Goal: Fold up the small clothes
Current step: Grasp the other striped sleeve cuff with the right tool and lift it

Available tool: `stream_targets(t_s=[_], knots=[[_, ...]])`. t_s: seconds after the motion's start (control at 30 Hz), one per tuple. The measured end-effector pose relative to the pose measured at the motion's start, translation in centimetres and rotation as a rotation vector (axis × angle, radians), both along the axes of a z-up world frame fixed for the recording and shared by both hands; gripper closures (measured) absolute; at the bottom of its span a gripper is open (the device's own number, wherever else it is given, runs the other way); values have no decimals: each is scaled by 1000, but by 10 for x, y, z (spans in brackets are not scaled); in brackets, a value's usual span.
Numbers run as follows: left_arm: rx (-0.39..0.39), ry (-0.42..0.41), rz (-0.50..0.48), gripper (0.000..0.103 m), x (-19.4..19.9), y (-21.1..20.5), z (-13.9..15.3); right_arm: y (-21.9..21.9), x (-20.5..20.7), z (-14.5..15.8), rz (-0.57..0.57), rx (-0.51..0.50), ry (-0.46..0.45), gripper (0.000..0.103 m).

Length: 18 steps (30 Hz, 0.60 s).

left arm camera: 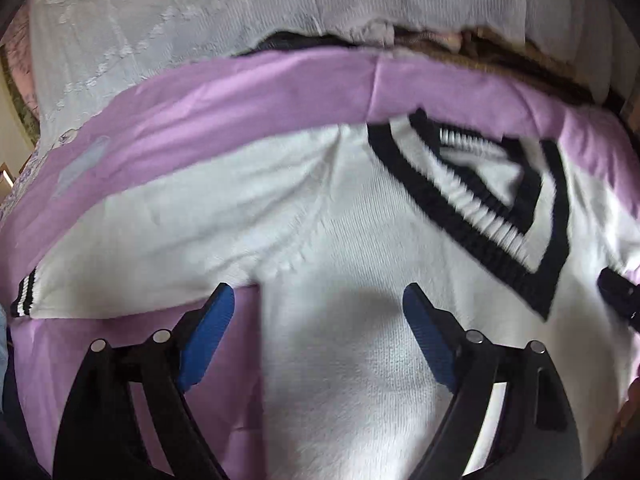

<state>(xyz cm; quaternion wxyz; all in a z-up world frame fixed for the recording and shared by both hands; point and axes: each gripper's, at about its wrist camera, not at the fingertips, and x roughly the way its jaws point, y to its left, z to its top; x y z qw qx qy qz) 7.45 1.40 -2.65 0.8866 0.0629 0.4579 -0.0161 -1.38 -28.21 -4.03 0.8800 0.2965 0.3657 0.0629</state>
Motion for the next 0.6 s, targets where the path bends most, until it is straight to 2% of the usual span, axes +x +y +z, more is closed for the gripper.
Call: stream_targets(t_s=[0.03, 0.07, 0.13, 0.27, 0.43, 0.53, 0.6], knots=[[16, 3, 11, 11, 2, -3, -9, -4, -4, 2, 6, 23, -4, 60], [19, -27, 39, 7, 1, 1, -6, -9, -10, 6, -1, 39, -10, 60], [-1, -11, 37, 7, -1, 7, -2, -24, -28, 19, -60, 35, -70, 59], [-10, -45, 33, 7, -12, 8, 13, -82, -62, 44, -243, 34, -161, 58], [-34, -138, -69, 7, -32, -39, 60, -173, -116, 35, -541, 169, -184, 57], [-34, -147, -171, 7, -37, -88, 78, -209, -138, 21, -683, 235, -165, 61], [-29, -142, -225, 7, -40, -124, 80, -224, -147, 8, -759, 278, -137, 61]])
